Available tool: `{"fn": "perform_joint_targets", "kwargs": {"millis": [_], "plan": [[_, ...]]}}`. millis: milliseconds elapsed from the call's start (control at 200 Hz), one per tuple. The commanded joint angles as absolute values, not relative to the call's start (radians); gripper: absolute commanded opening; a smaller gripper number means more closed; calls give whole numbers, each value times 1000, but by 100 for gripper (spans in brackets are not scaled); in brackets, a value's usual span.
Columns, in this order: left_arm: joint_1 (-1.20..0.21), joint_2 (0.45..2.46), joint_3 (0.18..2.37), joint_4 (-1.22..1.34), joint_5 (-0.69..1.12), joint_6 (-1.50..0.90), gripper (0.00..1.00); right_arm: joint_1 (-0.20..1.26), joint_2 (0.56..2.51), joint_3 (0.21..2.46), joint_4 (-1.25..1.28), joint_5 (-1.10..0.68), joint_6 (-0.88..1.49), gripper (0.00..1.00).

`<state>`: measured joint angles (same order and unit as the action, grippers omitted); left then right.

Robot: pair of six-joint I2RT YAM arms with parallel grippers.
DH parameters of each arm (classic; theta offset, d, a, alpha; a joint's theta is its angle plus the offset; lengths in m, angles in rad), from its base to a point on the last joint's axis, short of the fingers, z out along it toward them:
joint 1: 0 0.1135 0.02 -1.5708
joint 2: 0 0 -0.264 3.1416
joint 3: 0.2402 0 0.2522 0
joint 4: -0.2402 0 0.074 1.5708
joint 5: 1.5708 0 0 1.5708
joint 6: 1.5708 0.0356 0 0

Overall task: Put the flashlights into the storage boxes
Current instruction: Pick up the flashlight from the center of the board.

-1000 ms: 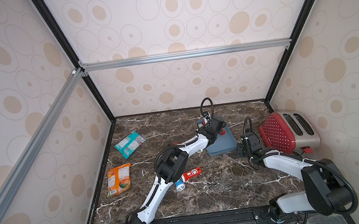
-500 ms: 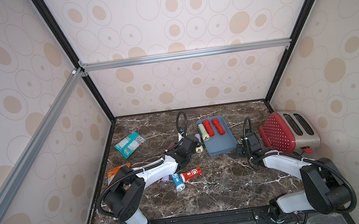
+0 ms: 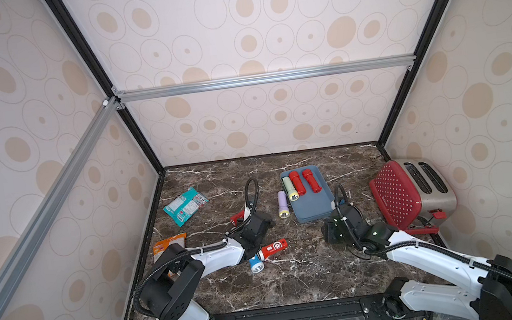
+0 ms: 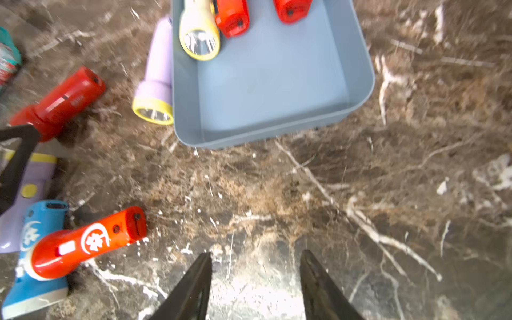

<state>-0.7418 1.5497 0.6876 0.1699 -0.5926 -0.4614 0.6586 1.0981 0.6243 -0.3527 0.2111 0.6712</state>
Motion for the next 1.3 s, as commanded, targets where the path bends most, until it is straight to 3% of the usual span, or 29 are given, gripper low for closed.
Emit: {"fn": "perform_joint_targets", "kwargs": {"millis": [0,245,580,1051,1296], "plan": [[-733,1480,681,239,-584,-394,60,672,1154,696,-436,233,734,53],[-732,1341,575,362,-560,-371,63,710,1403,915,-419,236,724,53],[-733,1390,601,349,-573,-374,63,774,1786,1266,-454,205,686,53],[-732,1396,606,351,-615,-371,63,773,2125,1700,-735,320,533,54],[-732,1389,591,370,-636,-362,63,774,2203,1770,-759,342,505,54]]}}
